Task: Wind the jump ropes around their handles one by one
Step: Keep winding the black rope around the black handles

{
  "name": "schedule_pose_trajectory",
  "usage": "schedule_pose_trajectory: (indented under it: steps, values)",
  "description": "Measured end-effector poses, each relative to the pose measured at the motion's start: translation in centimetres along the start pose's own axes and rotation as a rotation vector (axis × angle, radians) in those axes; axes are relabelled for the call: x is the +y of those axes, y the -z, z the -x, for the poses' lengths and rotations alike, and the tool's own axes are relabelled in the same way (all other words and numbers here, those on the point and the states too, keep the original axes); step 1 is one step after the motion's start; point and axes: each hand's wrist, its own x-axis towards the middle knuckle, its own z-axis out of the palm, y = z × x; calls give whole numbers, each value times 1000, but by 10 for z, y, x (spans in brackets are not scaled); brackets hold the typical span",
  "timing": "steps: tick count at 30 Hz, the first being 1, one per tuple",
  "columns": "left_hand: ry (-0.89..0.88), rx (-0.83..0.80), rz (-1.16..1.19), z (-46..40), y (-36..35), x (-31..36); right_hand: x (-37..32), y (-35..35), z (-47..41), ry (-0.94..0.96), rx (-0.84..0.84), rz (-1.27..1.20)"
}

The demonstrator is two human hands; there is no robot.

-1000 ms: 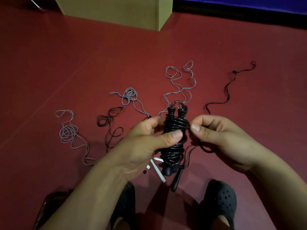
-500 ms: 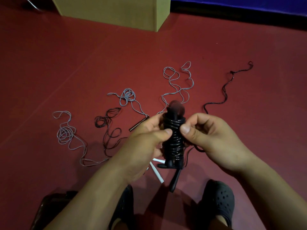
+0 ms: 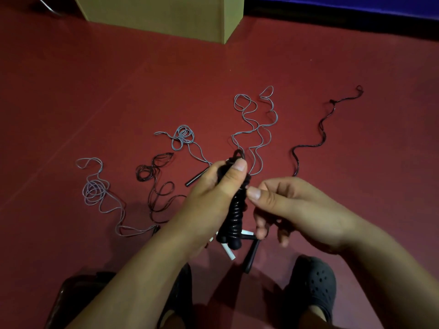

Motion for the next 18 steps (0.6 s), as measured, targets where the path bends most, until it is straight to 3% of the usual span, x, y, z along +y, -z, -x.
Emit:
schedule_pose_trajectory:
  steps: [6, 9, 18]
  values:
    - [29, -14, 11, -1, 2, 2, -4, 10, 5, -120, -114, -279]
    - [58, -20, 55, -1, 1, 2, -3, 18, 6, -81, -118, -382]
    - [160, -173, 112, 4, 3, 6, 0, 23, 1, 153, 19, -386]
